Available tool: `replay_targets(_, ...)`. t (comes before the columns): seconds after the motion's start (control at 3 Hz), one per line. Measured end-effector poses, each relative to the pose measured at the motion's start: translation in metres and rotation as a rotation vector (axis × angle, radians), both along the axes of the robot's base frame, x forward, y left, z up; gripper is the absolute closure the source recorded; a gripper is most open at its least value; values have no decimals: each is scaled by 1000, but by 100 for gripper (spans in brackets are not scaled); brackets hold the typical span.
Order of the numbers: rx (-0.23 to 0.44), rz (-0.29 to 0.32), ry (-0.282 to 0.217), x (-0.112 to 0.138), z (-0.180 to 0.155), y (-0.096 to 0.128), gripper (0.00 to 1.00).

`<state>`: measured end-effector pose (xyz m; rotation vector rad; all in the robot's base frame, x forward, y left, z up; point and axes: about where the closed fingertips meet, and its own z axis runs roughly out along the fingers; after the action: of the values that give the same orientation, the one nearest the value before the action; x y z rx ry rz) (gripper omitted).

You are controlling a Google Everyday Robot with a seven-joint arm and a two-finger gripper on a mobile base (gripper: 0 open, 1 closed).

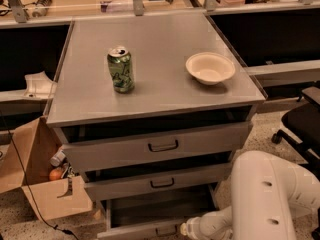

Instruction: Close bottom drawer

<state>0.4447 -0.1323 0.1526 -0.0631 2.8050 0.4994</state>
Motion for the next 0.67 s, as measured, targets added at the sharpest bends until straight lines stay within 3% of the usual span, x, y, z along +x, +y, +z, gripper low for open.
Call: replay_targets(0.67, 29, -63, -64, 14, 11, -1, 100)
